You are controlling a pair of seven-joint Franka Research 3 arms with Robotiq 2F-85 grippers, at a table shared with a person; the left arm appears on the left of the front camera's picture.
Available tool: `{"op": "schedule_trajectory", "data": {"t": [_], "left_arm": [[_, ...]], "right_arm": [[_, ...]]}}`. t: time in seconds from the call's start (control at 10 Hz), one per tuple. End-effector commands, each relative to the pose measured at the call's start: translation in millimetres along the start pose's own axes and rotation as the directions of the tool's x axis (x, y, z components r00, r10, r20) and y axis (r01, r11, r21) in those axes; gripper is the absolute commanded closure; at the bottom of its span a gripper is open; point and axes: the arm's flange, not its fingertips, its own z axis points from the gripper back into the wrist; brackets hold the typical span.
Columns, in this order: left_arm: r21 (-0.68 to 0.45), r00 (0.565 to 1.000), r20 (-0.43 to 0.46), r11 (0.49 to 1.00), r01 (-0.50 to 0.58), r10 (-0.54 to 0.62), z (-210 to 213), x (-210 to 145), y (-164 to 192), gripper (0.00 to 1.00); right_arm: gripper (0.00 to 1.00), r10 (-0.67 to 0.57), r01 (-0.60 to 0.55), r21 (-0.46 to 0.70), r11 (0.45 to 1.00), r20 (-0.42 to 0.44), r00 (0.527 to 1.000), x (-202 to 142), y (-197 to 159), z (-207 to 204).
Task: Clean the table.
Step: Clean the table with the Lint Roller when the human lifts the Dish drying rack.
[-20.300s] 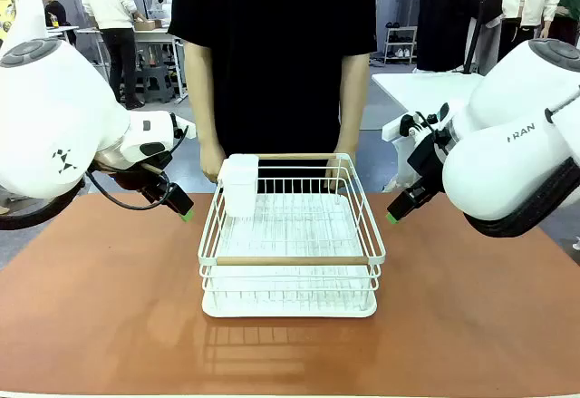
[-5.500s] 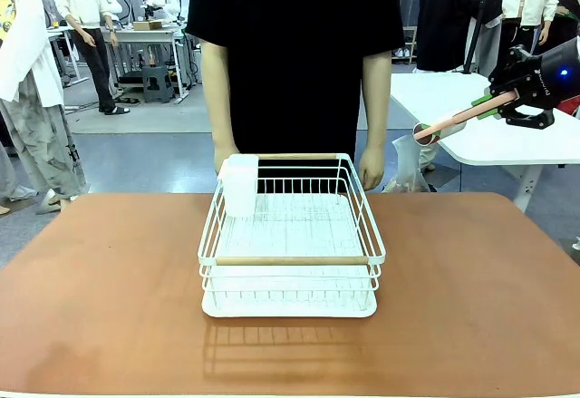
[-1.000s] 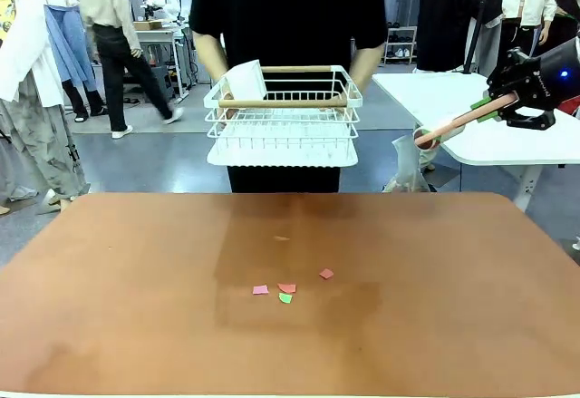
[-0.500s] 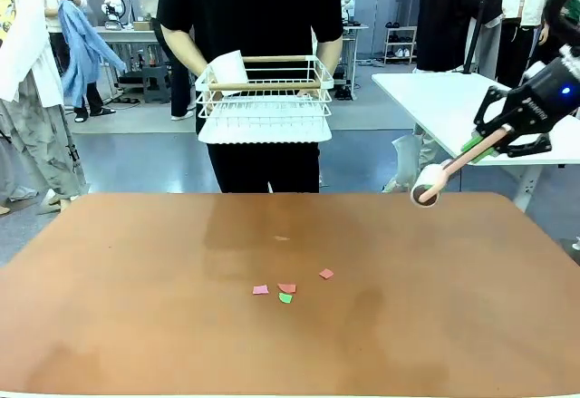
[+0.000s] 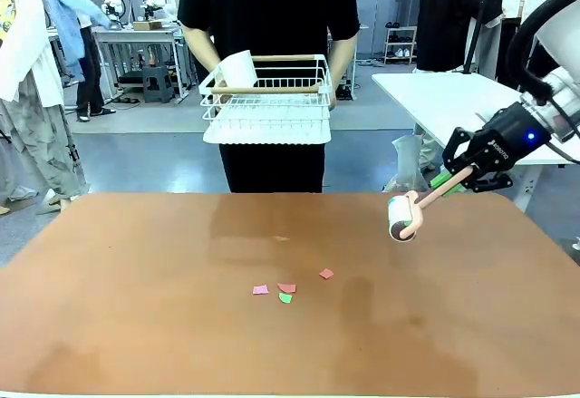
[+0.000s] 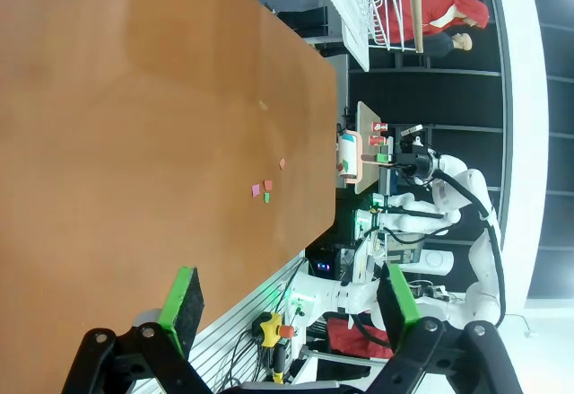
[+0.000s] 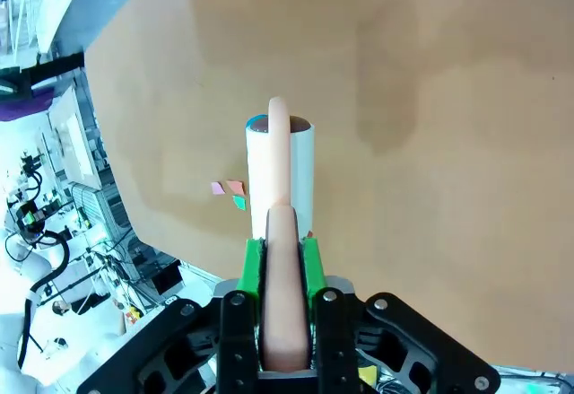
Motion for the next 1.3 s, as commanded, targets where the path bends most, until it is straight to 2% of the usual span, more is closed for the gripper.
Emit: {"op": "schedule_trajectory", "data": {"t": [0.0,0.4,0.5,0.9,1.1,1.2], "left_arm": [[0.007,1.000,0.010,1.000,0.006,-0.007,3,0,-2,0.00],[0.007,1.000,0.010,1.000,0.006,-0.007,3,0,-2,0.00],[0.007,1.000,0.010,1.000,0.006,-0.007,3,0,-2,0.00],[0.007,1.000,0.010,1.000,0.006,-0.007,3,0,-2,0.00],[0.007,1.000,0.010,1.000,0.006,-0.007,3,0,-2,0.00],[0.007,1.000,0.010,1.000,0.006,-0.007,3,0,-2,0.00]], "right_arm": [[0.78,-0.020,0.020,-0.001,1.000,0.011,1.000,-1,4,5],[0.78,-0.005,0.005,0.000,1.000,0.004,1.000,1,-1,2],[0.78,0.045,-0.044,0.017,0.999,-0.068,0.997,11,-9,-13],[0.78,0.150,-0.152,-0.012,0.988,-0.088,0.985,36,-18,-42],[0.78,0.162,-0.165,-0.004,0.986,-0.162,0.973,44,-27,-56],[0.78,0.173,-0.178,-0.013,0.984,-0.164,0.971,45,-30,-63]]}}
